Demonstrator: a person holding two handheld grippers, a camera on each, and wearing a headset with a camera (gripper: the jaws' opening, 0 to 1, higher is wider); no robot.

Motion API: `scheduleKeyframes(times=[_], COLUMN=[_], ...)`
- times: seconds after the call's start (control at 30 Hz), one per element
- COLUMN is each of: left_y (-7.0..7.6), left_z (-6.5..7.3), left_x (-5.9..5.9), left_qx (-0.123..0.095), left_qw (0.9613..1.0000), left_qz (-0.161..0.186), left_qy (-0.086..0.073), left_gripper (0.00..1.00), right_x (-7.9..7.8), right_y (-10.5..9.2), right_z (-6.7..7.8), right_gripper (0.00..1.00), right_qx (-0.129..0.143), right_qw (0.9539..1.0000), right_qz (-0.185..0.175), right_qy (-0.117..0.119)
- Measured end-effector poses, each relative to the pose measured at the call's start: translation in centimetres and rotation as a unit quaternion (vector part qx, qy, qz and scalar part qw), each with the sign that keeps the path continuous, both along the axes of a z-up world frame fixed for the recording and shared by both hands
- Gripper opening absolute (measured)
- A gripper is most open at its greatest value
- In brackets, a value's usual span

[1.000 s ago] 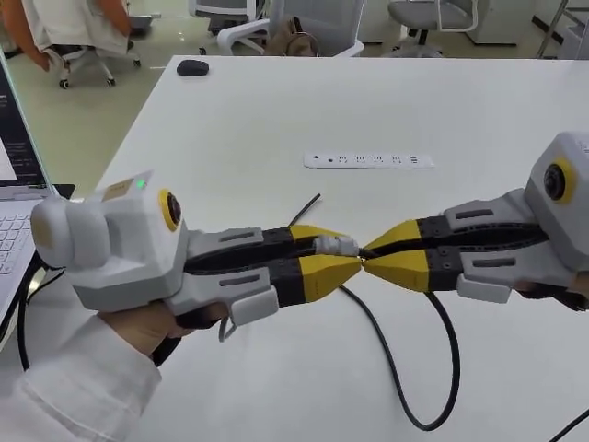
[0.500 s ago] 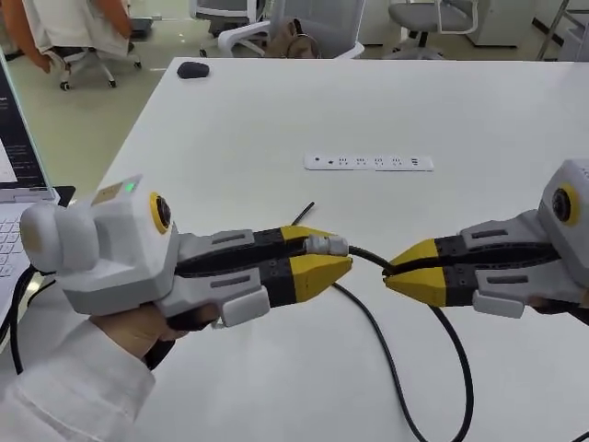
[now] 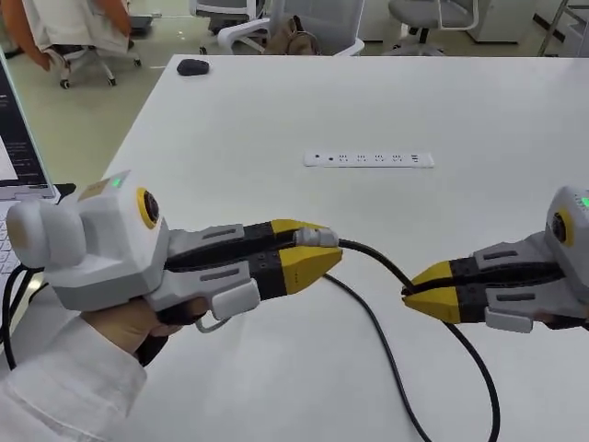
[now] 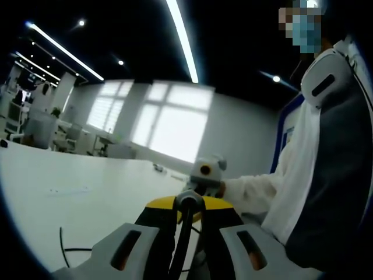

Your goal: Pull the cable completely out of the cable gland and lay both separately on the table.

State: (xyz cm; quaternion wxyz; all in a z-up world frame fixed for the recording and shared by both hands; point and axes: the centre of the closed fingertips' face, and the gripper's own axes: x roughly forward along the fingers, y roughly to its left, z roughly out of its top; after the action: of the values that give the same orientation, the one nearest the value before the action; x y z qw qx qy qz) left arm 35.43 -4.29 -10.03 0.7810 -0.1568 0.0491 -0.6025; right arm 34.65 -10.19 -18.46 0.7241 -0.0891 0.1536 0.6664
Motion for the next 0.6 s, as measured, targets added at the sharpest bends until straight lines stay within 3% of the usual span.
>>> scheduleKeyframes(times=[0.3,0.43,0.5,0.6], left_y=[-0.2,-0.3,-0.2,0.0], left_z=[-0.1,-0.7,-0.7,-0.5], left_x=[-0.1,0.0,0.1,0.4], left_qx=[0.006,0.025,0.02,0.012], left_qw=[1.0,0.9997,0.9998,0.9998], left_qz=[-0.002,-0.002,0.002,0.009], left_qy=[0.001,0.004,0.007,0.011], left_gripper=[0.17,0.17,0.17,0.17], right_x=[0.0,0.5,0.9,0.9], right_y=[0.0,-0.3,-0.4,-0.1], right_z=[-0.3,-0.5,0.1,1.2], right_gripper=[0.02,0.02,0.02,0.03], right_qx=[-0.008,-0.029,-0.021,0.0], right_qw=[0.9999,0.9989,0.9987,0.9992], right_qz=[-0.004,-0.016,-0.025,-0.025], right_qy=[-0.005,-0.033,-0.04,-0.033])
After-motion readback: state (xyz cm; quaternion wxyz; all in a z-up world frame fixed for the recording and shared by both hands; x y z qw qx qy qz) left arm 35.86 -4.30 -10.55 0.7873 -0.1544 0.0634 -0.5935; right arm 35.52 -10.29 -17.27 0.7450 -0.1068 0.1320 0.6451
